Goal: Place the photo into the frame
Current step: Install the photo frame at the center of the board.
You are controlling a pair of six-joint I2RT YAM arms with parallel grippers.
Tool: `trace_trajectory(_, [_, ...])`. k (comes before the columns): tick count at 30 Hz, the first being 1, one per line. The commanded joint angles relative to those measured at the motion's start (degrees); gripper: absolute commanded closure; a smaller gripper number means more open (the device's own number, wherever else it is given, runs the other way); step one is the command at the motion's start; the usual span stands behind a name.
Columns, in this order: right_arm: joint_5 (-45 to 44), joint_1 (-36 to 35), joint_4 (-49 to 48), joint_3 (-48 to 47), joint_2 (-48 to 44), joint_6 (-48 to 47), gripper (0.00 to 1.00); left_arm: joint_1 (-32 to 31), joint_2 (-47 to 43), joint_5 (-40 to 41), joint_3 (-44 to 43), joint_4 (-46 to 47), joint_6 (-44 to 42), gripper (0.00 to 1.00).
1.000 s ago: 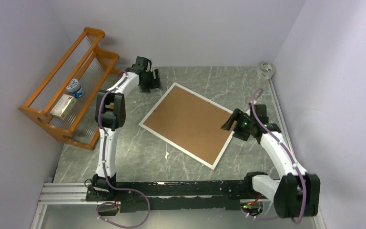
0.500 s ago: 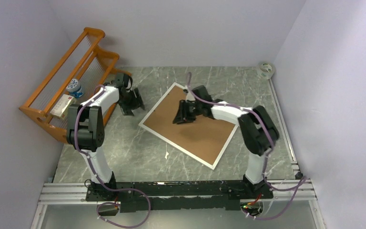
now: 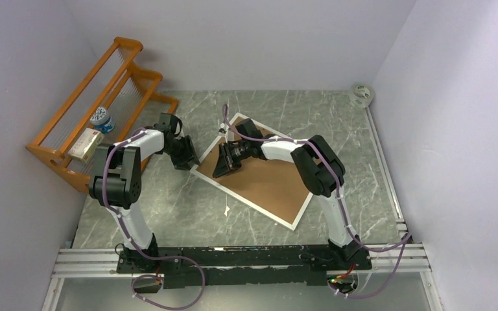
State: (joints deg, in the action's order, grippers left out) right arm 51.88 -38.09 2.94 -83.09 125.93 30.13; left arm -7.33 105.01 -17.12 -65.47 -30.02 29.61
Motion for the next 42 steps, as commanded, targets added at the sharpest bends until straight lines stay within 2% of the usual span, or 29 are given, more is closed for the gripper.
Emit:
trace_trajectory(1, [5.3,-0.1,-2.6,-1.9,0.9,-0.4,0.80,-0.8,2.2,0.7,1.3,-0.6,0.9,0.50])
trace_trajectory(6, [4.8,-0.4,1.7,-1.4,0.7,-1.7,0.79,-0.8,2.2,5.2,0.7,-3.7,0.7,0.50])
trace_trajectory(12, [2.5,-0.9,8.8,-2.4,1.2,-4.3,0.79,-0.8,1.8,8.7,0.8,-5.8,-0.1,0.58])
trace_trajectory(15, [0.9,-1.0,11.6,-3.7,2.6,-4.5,0.79,-0.8,2.0,8.7,0.9,-5.9,-0.3,0.60])
trace_trajectory(25, [-3.9,-0.1,18.8,-6.3,6.4,-5.8,0.81,-1.1,2.1,7.9,0.0,-5.4,-0.9,0.61])
trace_trajectory(31, [-4.3,1.9,22.2,-6.5,7.9,-7.6,0.77,-1.4,2.1,8.2,-0.3,-5.6,-1.5,0.61])
trace_trajectory(42, [-10.2,2.8,24.6,-8.2,10.1,-9.7,0.61,-2.5,3.3,8.9,-1.3,-6.6,-1.8,0.61])
